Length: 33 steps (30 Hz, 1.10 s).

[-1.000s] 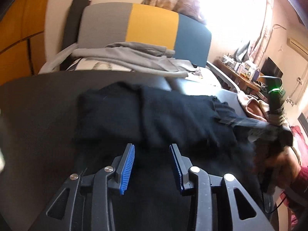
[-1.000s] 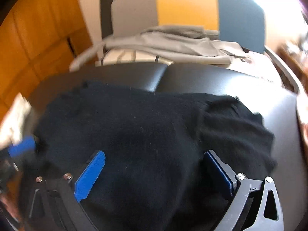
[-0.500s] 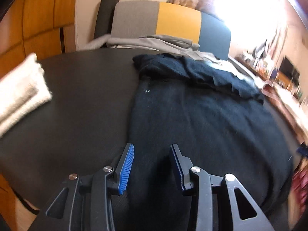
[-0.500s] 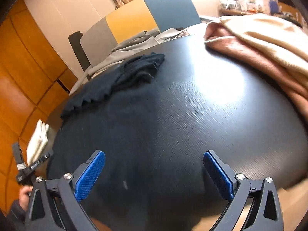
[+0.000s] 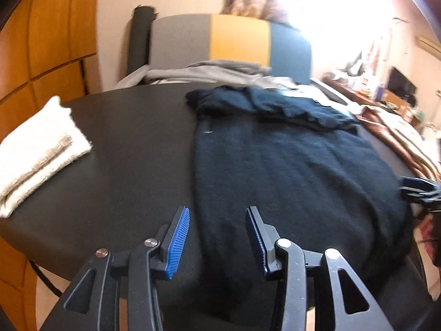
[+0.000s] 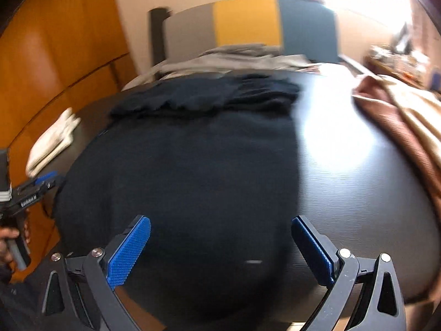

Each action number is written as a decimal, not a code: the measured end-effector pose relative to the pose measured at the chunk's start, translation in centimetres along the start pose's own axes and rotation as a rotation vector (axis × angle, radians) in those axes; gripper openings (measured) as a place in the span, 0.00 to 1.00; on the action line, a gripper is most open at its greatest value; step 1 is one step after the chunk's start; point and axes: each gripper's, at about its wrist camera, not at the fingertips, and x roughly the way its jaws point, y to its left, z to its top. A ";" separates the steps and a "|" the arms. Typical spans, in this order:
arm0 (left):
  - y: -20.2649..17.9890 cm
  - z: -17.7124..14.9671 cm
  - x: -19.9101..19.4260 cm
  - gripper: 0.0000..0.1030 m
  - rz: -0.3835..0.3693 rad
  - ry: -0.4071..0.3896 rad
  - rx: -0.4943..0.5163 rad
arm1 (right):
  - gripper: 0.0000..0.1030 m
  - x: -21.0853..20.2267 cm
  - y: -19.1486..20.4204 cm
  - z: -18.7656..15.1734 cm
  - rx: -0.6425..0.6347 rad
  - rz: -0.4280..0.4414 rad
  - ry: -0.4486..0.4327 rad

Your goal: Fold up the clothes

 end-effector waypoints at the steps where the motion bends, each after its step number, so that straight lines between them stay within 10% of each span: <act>1: -0.5 -0.1 0.0 0.42 -0.019 0.006 0.027 | 1.00 0.6 0.7 -0.2 -0.025 0.000 0.022; 14: -1.1 -0.7 2.2 0.45 -0.014 0.102 0.083 | 1.00 1.5 -0.4 -2.1 -0.122 -0.139 0.089; 23: 4.5 0.2 -0.6 0.45 -0.112 0.061 -0.216 | 1.00 1.2 -0.1 -1.8 -0.093 -0.132 0.053; 33: 4.3 -1.5 0.6 0.45 -0.168 0.144 -0.243 | 1.00 -3.3 -5.4 -0.8 0.314 0.204 -0.005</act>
